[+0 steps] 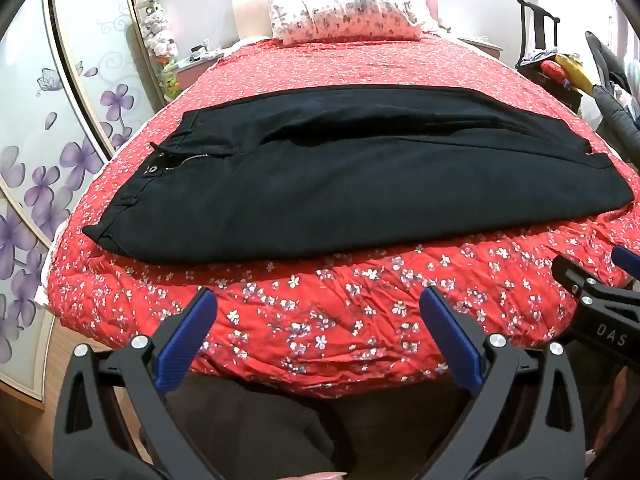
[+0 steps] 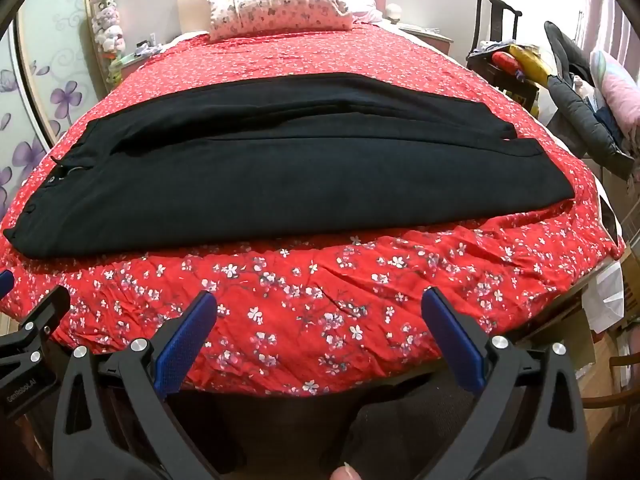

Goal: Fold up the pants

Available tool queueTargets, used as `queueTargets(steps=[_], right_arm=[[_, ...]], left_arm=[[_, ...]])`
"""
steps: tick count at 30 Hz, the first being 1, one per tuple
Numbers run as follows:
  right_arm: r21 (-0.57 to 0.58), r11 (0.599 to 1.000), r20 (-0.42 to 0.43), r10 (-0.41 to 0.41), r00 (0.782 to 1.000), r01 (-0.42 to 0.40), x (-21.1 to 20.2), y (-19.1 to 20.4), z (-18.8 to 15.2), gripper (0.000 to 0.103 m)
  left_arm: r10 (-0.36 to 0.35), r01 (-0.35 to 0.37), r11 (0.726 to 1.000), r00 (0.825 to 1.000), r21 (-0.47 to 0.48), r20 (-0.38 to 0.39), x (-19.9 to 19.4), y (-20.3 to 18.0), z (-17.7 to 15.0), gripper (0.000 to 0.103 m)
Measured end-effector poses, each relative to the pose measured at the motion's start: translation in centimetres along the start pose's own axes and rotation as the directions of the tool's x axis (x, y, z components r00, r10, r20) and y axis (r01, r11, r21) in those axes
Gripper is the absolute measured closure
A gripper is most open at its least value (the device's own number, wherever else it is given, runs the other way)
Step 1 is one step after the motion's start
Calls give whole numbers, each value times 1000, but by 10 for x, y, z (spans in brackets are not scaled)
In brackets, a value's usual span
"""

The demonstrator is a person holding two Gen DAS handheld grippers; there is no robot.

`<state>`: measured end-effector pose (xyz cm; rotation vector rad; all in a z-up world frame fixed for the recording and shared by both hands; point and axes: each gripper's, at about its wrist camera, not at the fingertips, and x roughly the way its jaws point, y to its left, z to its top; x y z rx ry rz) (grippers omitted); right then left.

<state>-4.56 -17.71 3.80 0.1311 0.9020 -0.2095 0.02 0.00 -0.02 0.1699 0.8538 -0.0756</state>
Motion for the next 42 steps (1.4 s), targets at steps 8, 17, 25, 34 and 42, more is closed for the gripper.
queueTargets(steps=[8,17,25,34,42], right_arm=[[-1,1000,-1,-1,1000,1,0,0,0,1],[-1,1000,0,-4,1000,4,0,0,-1,1],[-3,1000,1,-5,1000,5,0,-1,0,1],[-3,1000,-1,-7,1000,7,0,1,0,1],[-3,1000,-1,-7,1000,7,0,1,0,1]], left_arm=[[0,0,1000,1000,1,-2,0,0,0,2],[0,0,1000,1000,4,-4,0,0,0,2],[2,-2,1000,1000,4,-5,0,0,0,2],[2,-2,1000,1000,5,-7,0,0,0,2],[3,-3,1000,1000,5,-9,0,0,0,2]])
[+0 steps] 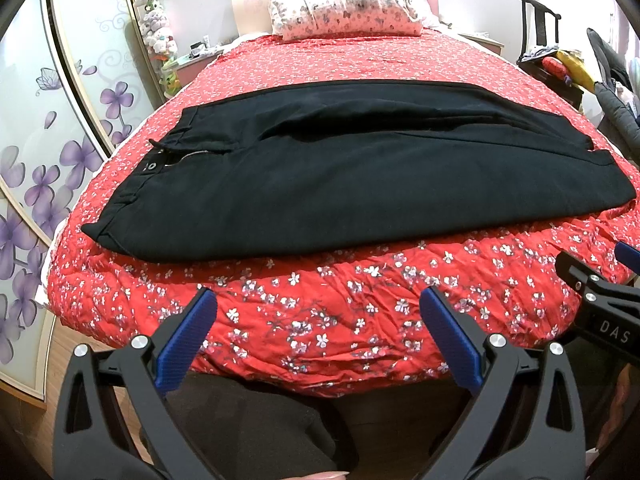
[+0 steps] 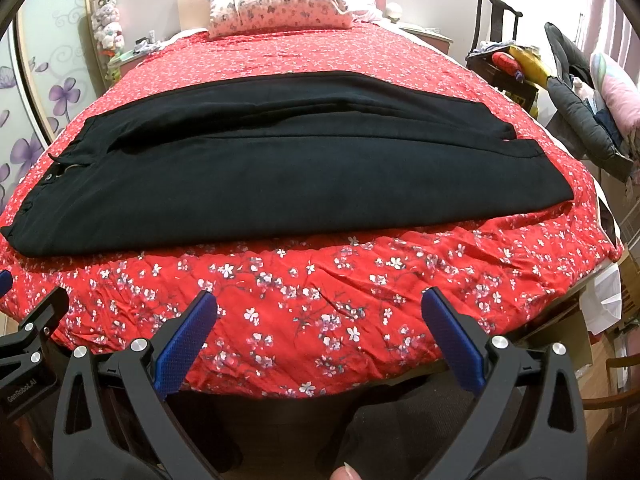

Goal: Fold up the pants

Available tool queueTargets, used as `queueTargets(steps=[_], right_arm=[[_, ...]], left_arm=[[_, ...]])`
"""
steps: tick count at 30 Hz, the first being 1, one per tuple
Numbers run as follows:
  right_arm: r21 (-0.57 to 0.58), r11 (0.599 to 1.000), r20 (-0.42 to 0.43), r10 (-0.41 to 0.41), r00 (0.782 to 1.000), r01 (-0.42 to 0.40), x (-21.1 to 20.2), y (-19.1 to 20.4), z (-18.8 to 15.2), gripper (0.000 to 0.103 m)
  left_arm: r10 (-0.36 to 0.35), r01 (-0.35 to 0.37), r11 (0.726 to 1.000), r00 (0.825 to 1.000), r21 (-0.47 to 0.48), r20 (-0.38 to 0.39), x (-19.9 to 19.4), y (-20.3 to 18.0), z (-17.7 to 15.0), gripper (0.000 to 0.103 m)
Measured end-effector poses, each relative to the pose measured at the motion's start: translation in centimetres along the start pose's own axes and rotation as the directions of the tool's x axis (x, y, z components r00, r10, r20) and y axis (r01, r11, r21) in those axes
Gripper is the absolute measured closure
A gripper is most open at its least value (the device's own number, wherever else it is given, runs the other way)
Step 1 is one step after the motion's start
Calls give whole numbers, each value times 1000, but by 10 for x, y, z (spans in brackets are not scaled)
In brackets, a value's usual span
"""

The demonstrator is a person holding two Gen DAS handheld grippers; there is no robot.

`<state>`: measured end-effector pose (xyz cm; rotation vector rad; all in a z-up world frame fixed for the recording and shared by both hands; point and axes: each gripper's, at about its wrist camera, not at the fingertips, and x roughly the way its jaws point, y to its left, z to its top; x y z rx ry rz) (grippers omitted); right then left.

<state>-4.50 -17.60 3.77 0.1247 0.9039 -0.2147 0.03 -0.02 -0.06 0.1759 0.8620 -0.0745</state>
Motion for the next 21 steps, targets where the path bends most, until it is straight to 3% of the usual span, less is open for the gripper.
queueTargets(steps=[21], right_arm=[[2,1000,-2,-1,1000,1,2,1,-2,1]], left_arm=[[2,-2,1000,1000,1,-3,0,0,0,2]])
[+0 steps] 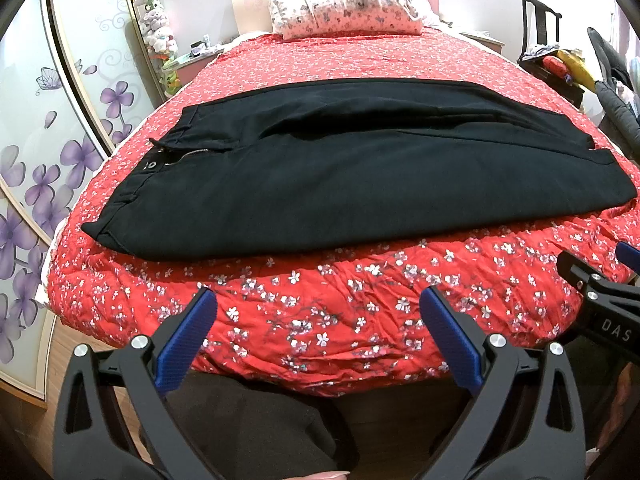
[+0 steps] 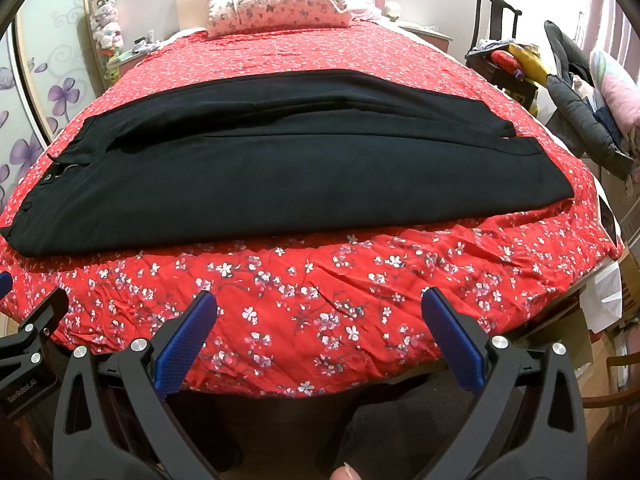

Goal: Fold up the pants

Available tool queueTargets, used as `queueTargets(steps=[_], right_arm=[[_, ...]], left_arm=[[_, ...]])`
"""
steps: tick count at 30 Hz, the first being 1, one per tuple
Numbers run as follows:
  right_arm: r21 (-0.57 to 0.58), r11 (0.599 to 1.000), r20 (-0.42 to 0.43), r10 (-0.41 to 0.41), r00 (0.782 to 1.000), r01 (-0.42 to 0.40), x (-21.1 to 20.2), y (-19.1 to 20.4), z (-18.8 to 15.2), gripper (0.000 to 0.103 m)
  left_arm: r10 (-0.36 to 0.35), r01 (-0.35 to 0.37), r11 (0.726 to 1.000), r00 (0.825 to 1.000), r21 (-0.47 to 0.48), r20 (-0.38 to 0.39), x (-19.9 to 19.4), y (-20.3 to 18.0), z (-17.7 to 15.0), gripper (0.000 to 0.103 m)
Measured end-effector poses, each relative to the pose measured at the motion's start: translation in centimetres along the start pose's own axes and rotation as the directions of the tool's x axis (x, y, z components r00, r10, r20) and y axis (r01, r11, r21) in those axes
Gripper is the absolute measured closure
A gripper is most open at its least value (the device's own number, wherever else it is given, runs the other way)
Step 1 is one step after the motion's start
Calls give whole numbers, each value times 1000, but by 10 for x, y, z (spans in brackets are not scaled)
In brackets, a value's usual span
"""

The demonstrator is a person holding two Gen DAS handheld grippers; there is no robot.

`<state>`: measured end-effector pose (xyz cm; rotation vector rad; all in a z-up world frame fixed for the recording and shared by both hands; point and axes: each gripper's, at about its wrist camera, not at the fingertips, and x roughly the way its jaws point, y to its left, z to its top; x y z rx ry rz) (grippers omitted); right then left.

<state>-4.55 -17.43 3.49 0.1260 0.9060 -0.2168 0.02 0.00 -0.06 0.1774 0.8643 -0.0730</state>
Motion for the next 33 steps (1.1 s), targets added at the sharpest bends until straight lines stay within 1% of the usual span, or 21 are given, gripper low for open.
queueTargets(steps=[14,20,22,23,25,26,27,28,29,30,31,32,33], right_arm=[[0,1000,-1,-1,1000,1,0,1,1,1],[14,1000,-5,2,1000,-2,16,-12,-6,1],[26,1000,-10,15,1000,-14,20,-17,-4,1],[38,998,-14,40,999,-39,21,-20,-3,1],[71,991,-20,116,993,-114,24,-29,0,1],[105,976,-21,193,981,-189,26,-37,4,1],[138,959,-16,253,967,-248,28,-46,7,1],[178,936,-5,309,951,-303,30,-56,11,1],[237,903,14,365,931,-357,33,-72,16,1],[306,868,40,400,916,-392,37,-91,21,1],[341,849,55,412,910,-405,38,-102,25,1],[390,822,85,418,905,-416,40,-123,32,1],[412,808,109,415,903,-421,41,-138,39,1]], left_arm=[[-1,1,1000,1000,1,-3,0,0,0,2],[4,-4,1000,1000,1,-6,9,0,-5,2],[9,-9,1000,1000,3,-8,10,-1,-3,2],[11,-11,1000,1000,4,-6,14,-1,-3,2],[9,-9,1000,1000,-3,8,20,3,0,2],[3,-2,1000,1000,-15,24,18,4,2,2],[-6,7,1000,999,-24,38,17,6,3,2],[-19,22,999,998,-38,58,16,8,6,2],[-29,32,998,997,-45,72,15,9,7,2],[-45,50,997,995,-56,94,13,10,10,2],[-58,65,996,992,-64,112,12,11,12,2],[-69,78,994,990,-71,126,12,10,15,2],[-80,91,993,987,-77,136,13,9,18,2]])
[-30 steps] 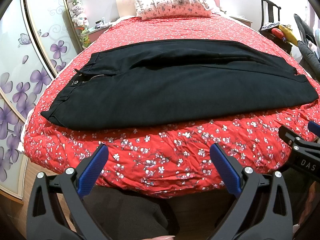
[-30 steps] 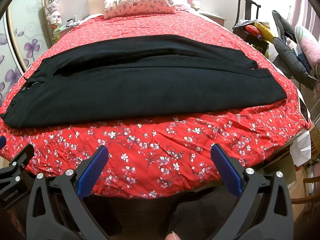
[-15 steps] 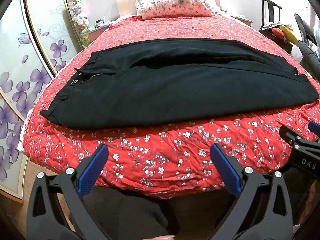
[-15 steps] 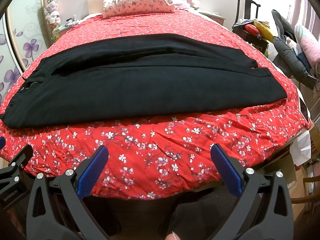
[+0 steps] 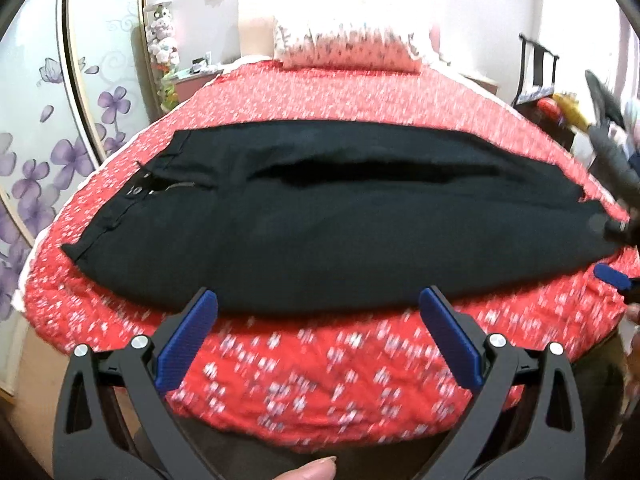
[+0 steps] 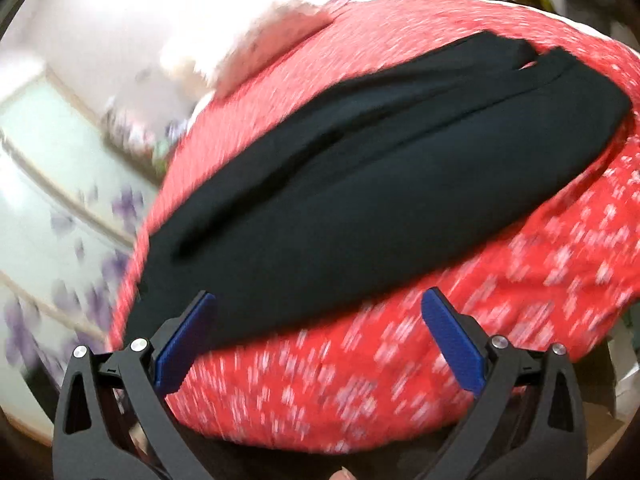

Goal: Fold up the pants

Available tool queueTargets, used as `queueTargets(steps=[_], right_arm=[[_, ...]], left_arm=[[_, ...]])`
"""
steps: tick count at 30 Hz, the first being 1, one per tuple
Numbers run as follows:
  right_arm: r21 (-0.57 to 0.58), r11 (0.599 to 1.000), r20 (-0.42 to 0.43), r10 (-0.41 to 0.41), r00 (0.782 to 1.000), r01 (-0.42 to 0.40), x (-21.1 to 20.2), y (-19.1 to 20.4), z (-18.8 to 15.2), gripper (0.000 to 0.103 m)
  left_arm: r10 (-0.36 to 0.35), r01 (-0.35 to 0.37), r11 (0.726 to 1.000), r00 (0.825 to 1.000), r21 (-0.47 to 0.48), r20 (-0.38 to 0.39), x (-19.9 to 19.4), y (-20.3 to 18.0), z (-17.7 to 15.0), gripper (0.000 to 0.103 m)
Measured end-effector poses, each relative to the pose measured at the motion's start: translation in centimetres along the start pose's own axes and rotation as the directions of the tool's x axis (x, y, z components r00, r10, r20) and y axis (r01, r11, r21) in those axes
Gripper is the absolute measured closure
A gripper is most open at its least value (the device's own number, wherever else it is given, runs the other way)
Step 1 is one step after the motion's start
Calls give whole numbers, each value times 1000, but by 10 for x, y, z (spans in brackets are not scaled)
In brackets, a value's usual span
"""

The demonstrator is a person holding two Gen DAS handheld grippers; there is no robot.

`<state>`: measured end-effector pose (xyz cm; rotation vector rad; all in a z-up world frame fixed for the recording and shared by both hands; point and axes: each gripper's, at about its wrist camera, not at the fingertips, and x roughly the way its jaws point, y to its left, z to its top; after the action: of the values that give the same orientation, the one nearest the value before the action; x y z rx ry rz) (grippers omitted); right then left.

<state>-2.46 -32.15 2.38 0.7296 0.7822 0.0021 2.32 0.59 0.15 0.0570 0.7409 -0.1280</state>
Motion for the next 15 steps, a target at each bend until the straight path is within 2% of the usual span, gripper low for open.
queueTargets(steps=[2,4,6,8,10,12,13,15], right_arm=[[19,1000,69,-1,998,0,-14,-20,29,1],[16,1000,131,-19,991,17,-25,-34,54,1],[4,1000,186,-27,982,26,-34,-47,82,1],[-7,999,211,-38,977,41,-34,-56,112,1],[-2,997,215,-72,974,74,-26,-68,147,1],[8,995,202,-99,974,100,-14,-73,178,1],[10,993,201,-116,973,116,-7,-77,191,1],[-1,985,202,-168,965,172,11,-86,224,1]], left_arm=[[-25,25,1000,1000,-19,-7,7,-5,8,2],[-100,97,993,995,-63,-32,18,-5,14,2],[-204,195,973,976,-122,-69,32,-4,19,2],[-274,258,952,958,-167,-80,44,-5,25,2],[-317,302,933,947,-194,-52,53,-10,31,2],[-340,338,919,940,-202,27,57,-11,38,2],[-382,393,895,919,-209,94,59,-11,39,2],[-432,462,853,886,-243,167,64,-5,37,2]])
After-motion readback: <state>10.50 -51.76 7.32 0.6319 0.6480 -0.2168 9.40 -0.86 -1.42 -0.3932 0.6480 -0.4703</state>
